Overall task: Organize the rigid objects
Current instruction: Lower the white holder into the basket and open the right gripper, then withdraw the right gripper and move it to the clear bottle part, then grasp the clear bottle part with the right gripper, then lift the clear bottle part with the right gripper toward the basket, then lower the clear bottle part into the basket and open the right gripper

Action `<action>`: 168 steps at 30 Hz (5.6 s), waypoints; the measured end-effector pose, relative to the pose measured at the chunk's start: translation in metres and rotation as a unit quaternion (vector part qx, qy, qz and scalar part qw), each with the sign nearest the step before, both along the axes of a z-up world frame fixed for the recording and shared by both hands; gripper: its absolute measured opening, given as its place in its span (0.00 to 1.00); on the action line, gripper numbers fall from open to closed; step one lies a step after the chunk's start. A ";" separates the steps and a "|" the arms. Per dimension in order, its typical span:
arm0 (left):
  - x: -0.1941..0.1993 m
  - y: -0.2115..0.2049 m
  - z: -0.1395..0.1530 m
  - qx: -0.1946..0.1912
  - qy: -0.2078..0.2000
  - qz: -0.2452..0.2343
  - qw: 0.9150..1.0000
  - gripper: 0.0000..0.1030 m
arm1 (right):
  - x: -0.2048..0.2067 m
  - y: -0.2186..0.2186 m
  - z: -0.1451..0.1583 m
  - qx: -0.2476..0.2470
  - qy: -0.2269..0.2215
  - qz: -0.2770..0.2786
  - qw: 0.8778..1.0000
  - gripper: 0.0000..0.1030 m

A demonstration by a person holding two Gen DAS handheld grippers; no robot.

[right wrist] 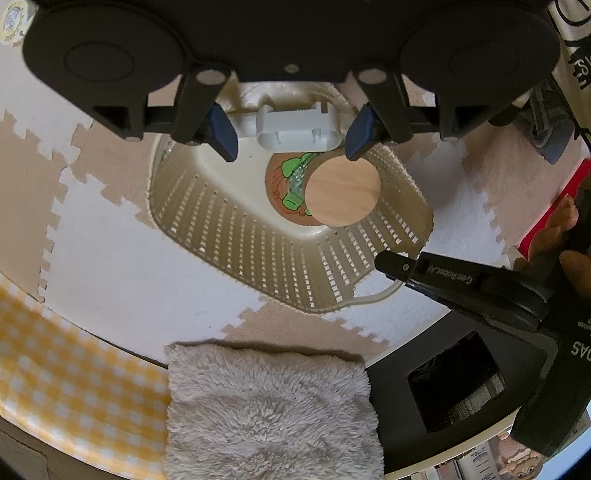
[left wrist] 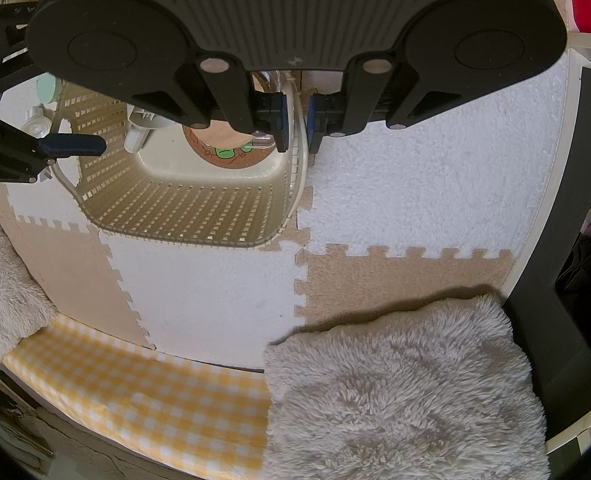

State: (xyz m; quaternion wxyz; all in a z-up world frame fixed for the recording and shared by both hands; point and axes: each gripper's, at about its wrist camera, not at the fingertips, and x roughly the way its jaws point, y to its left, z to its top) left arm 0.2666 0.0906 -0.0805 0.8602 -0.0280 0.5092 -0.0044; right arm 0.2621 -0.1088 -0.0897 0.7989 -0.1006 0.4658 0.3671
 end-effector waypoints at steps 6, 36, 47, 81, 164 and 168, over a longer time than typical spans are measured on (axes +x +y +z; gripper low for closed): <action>0.000 0.000 0.000 0.000 0.000 0.000 1.000 0.09 | -0.002 -0.001 0.002 0.002 0.003 -0.005 1.000 0.63; 0.000 0.000 0.000 -0.001 0.000 0.000 1.000 0.09 | 0.002 -0.119 0.080 0.084 -0.115 -0.205 0.968 0.90; -0.001 0.000 0.000 -0.002 0.000 0.001 1.000 0.09 | 0.021 -0.167 0.042 0.001 -0.079 -0.350 0.934 1.00; 0.000 0.000 0.000 -0.001 0.000 0.000 1.000 0.09 | -0.007 -0.214 -0.068 0.061 0.210 -0.595 0.773 0.54; -0.001 0.001 -0.001 0.001 0.000 -0.001 1.000 0.10 | 0.013 0.014 -0.004 -0.054 -0.074 -0.137 0.986 0.43; -0.001 0.000 -0.001 0.001 0.000 -0.001 1.000 0.10 | 0.011 0.011 0.002 -0.044 -0.073 -0.141 0.986 0.43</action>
